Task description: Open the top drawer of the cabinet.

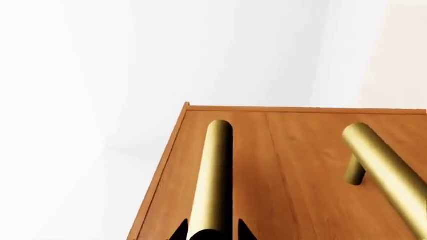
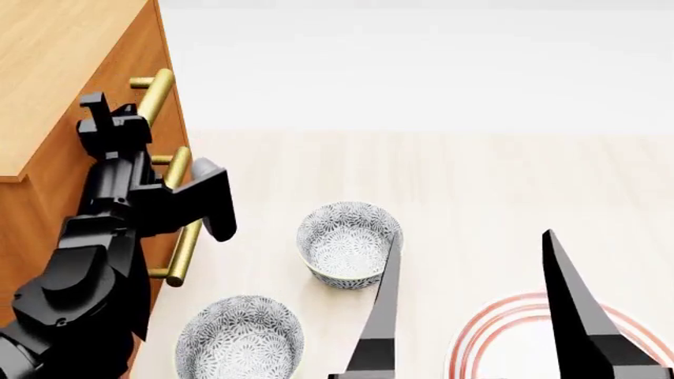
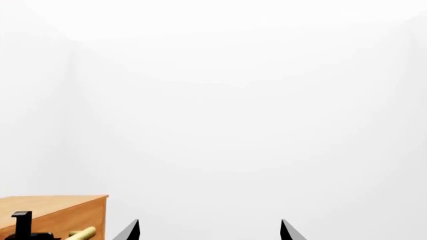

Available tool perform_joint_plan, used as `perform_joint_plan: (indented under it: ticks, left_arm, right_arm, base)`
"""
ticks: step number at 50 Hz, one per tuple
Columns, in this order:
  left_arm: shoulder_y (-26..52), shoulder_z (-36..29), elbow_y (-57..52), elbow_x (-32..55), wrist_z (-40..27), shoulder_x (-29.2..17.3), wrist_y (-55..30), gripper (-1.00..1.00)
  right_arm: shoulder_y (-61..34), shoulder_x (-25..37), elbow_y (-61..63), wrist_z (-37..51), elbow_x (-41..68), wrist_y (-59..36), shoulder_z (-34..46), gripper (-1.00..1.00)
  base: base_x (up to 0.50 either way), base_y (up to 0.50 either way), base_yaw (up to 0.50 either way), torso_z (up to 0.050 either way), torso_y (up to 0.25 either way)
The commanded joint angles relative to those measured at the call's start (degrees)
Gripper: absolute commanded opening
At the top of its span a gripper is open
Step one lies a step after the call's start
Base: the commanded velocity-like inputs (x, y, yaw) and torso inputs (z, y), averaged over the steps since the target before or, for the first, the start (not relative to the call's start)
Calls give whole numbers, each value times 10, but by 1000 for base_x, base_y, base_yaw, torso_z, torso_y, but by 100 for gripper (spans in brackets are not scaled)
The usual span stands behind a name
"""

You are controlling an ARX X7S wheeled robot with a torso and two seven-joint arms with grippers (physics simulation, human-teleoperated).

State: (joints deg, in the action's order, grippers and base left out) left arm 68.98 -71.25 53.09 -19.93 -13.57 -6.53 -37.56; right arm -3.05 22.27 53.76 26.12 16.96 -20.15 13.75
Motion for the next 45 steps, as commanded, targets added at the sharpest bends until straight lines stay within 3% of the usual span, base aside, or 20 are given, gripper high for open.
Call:
perform_joint_plan:
  ticks: [1,19,45]
  left_arm:
    - [5,10,18,-17,9,14,20,-100]
    - [0,-4,-79,-34,36,-8,-29,-100]
    - [4,-41,-152,-60,72,7,-69,-100]
  right_arm:
    - [-3,-9,-10,-13,-8,8,-11,100]
    - [-8,-4,-9,-6,-6,6,-3,100]
    - [-14,7,4,9,6,-2,-5,100]
  base:
    - [0,0,0,0,0]
    - [-4,0,1,0,0]
    - [-6,0,1,0,1]
